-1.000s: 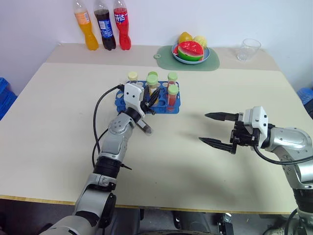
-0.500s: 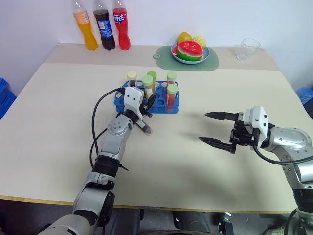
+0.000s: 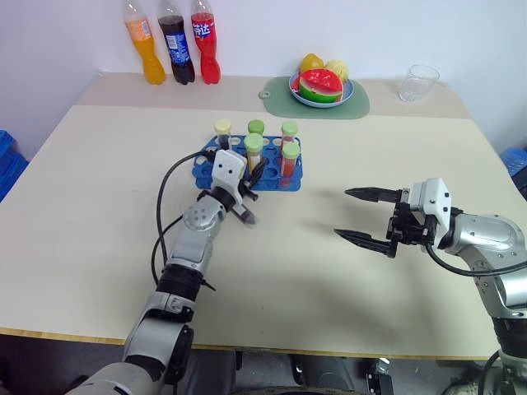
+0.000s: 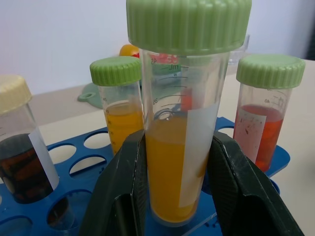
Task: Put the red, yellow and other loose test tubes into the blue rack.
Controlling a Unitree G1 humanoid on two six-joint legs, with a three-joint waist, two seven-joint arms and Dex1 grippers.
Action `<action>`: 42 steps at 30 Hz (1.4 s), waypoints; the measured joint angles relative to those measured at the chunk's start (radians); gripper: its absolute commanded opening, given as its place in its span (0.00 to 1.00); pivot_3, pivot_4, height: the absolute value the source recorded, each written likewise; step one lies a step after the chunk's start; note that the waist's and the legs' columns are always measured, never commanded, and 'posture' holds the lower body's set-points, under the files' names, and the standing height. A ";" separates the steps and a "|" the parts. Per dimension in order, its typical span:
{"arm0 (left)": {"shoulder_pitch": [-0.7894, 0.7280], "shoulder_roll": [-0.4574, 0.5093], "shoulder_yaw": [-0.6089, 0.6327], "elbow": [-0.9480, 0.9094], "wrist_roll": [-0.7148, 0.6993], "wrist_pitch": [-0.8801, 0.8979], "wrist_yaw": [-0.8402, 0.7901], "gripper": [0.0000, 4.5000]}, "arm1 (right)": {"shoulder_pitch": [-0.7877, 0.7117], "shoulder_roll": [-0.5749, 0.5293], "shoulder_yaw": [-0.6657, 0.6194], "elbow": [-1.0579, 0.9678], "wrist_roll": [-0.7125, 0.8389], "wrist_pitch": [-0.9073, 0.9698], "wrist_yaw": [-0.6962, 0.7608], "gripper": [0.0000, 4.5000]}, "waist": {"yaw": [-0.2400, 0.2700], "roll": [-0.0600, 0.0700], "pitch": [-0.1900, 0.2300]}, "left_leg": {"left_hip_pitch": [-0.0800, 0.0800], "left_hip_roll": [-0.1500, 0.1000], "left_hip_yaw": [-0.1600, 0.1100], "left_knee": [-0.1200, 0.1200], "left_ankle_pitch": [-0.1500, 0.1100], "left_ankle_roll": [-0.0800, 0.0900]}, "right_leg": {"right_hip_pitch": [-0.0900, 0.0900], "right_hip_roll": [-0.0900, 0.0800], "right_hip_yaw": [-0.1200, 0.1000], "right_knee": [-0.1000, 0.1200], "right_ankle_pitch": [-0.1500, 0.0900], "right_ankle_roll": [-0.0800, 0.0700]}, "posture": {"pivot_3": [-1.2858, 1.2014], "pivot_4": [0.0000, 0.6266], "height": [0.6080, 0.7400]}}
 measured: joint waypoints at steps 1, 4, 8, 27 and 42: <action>0.001 -0.003 0.001 -0.001 -0.001 0.000 -0.002 0.39 | 0.000 0.000 0.000 0.000 0.000 0.000 -0.001 0.94 | 0.000 0.000 0.000 | 0.000 0.000 0.000 0.000 0.000 0.000 | 0.000 0.000 0.000 0.000 0.000 0.000 | 0.52 0.24 1.00; 0.006 -0.007 0.009 -0.006 -0.005 0.004 -0.009 0.39 | 0.000 0.000 0.000 0.000 0.000 0.000 -0.001 0.94 | 0.000 0.000 0.000 | 0.000 0.000 0.000 0.000 0.000 0.000 | 0.000 0.000 0.000 0.000 0.000 0.000 | 0.52 0.24 1.00; 0.010 -0.024 0.019 -0.009 -0.021 0.022 -0.009 0.39 | 0.000 0.000 0.000 -0.002 0.000 0.000 -0.001 0.94 | 0.001 0.000 0.000 | 0.000 0.000 0.000 0.000 0.000 0.000 | 0.000 0.000 0.000 0.000 0.000 0.000 | 0.52 0.24 1.00; 0.159 -0.013 0.156 -0.486 -0.411 0.437 -0.011 0.98 | -0.002 0.019 0.008 -0.006 -0.001 0.001 -0.005 0.94 | -0.005 0.000 0.000 | 0.001 0.004 -0.001 0.000 0.000 0.000 | 0.000 0.000 0.000 0.001 0.000 0.000 | 0.52 0.24 1.00; -0.179 -0.258 0.808 -0.702 -0.802 1.615 1.005 0.98 | -0.058 0.052 0.057 0.047 -0.010 -0.032 0.012 0.94 | 0.021 -0.002 0.001 | 0.000 -0.001 -0.003 0.002 0.000 -0.001 | 0.002 0.000 -0.001 0.000 0.000 0.002 | 0.52 0.24 1.00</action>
